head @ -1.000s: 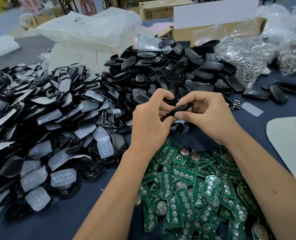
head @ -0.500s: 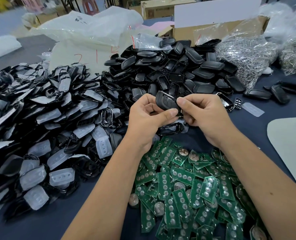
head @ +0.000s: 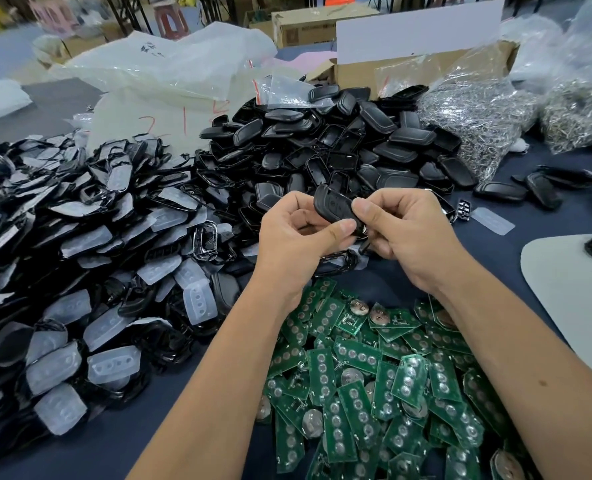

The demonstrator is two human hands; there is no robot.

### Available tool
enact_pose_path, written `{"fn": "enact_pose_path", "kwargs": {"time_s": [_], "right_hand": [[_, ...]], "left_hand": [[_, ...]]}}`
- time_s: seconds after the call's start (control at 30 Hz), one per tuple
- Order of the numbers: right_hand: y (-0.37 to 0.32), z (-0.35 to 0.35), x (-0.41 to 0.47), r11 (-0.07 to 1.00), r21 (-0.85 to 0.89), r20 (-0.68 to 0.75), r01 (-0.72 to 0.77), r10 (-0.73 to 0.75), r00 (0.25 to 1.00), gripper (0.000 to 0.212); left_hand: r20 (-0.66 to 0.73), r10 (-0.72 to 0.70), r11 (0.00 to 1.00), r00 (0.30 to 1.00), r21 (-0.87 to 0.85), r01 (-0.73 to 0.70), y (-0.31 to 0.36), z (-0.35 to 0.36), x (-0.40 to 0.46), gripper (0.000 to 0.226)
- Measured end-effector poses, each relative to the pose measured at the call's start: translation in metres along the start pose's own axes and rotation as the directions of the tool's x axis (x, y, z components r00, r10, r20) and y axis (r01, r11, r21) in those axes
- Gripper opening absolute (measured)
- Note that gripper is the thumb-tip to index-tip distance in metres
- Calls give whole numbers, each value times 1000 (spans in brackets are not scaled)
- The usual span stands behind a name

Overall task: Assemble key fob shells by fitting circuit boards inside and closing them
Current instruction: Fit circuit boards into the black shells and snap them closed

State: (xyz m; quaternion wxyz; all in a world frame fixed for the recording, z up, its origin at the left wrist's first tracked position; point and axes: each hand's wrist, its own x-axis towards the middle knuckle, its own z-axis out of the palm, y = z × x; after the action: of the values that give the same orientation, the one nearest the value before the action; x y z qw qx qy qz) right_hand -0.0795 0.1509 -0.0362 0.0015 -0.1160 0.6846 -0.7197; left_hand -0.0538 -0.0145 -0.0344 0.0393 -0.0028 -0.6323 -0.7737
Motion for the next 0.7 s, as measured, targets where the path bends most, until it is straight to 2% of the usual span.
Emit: {"fn": "enact_pose_path", "kwargs": {"time_s": [0.1,0.17,0.27,0.37,0.43,0.53,0.63,0.7], "right_hand": [[-3,-10,1,966,-251,-1,56,-58,998,27],[-6,-21,-1,943,-326,28,67,-61,998,22],[-8,-37,-6,969,-244,-34,29,-38,999,18],[-9,-52,-7,986,-164,-246,5,-46,968,19],[-9,-62,-5,987,-160,-424,-22,-49,904,18],[-5,-79,-3,980,-171,-662,-97,-42,748,17],[-4,-94,-4,979,-135,-812,-153,-21,584,16],[-4,-105,-4,977,-122,-867,-175,-19,497,17]], "left_hand": [[-62,131,974,989,192,-117,3,4,1,32],[-61,199,943,978,284,-174,7,9,3,30],[-23,227,874,974,445,-194,10,28,10,28],[17,202,822,979,540,-179,7,61,18,30],[32,178,796,983,583,-163,1,85,21,29],[39,82,817,996,570,-89,-11,121,24,23],[69,-45,875,997,485,6,-22,151,22,12],[125,-57,867,991,498,-13,-25,165,18,2]]}}
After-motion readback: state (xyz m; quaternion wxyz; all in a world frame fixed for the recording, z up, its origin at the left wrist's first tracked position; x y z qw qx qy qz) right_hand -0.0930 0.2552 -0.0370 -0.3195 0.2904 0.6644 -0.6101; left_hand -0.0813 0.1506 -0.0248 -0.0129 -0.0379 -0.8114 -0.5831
